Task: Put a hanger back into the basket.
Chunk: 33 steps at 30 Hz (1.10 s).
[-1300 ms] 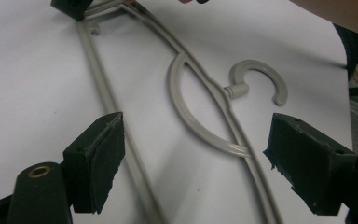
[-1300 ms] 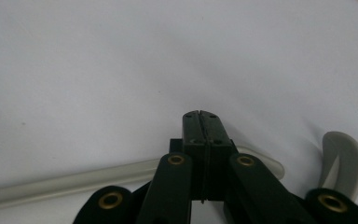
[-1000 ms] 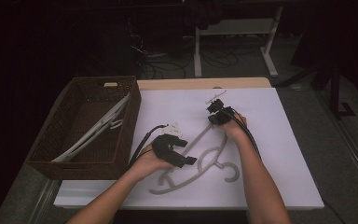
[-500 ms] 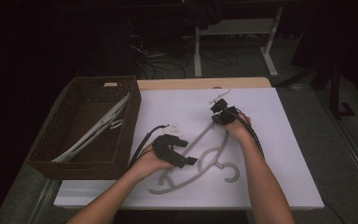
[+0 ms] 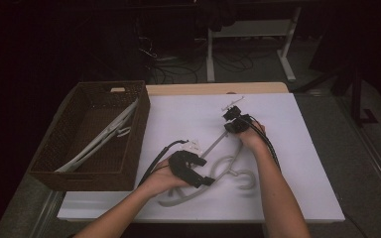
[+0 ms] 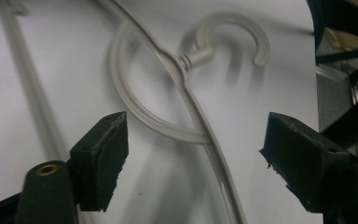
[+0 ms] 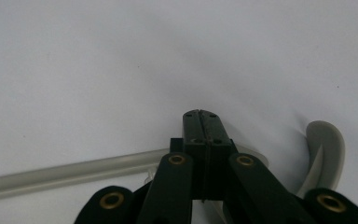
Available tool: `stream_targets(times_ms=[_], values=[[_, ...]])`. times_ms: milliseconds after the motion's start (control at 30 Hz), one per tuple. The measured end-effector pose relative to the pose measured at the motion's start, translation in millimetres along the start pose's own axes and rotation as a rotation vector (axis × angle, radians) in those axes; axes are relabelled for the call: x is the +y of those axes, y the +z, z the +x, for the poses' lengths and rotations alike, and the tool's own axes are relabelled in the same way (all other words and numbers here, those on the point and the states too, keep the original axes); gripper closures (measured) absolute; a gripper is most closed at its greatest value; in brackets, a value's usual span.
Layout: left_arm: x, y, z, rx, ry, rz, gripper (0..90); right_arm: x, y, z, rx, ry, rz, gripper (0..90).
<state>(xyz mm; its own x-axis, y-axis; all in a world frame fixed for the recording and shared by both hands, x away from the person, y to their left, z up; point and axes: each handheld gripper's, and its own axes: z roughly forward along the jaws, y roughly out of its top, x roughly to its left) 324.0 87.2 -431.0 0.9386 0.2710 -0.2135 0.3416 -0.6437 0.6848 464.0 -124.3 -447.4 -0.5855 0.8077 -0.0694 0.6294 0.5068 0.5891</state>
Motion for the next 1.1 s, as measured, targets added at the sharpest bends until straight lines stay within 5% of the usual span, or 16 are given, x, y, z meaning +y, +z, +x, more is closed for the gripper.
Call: stream_targets(times_ms=[333, 533, 567, 733, 1100], values=[[-9.1, 19.7, -9.2, -0.056, -0.006, 0.128, 36.4, 0.4, 0.4, -0.6, 0.005, 0.003, 0.005, 89.5], [-9.1, 21.1, -11.9, -0.04, 0.007, 0.133, 46.7, 0.3, 0.7, -0.8, 0.008, 0.003, 0.003, 89.6], [-9.1, 22.1, -14.2, 0.0, 0.024, 0.13, 52.6, 0.2, 0.7, -1.2, 0.012, 0.007, 0.003, 89.6], [-8.7, 22.8, -14.3, 0.041, 0.027, 0.133, 64.7, 0.2, 0.8, -1.0, 0.012, 0.002, 0.001, 89.6], [-6.5, 24.6, -19.8, 0.086, 0.032, 0.156, 71.3, 0.4, 1.2, 0.8, 0.008, -0.002, 0.001, 89.6]])
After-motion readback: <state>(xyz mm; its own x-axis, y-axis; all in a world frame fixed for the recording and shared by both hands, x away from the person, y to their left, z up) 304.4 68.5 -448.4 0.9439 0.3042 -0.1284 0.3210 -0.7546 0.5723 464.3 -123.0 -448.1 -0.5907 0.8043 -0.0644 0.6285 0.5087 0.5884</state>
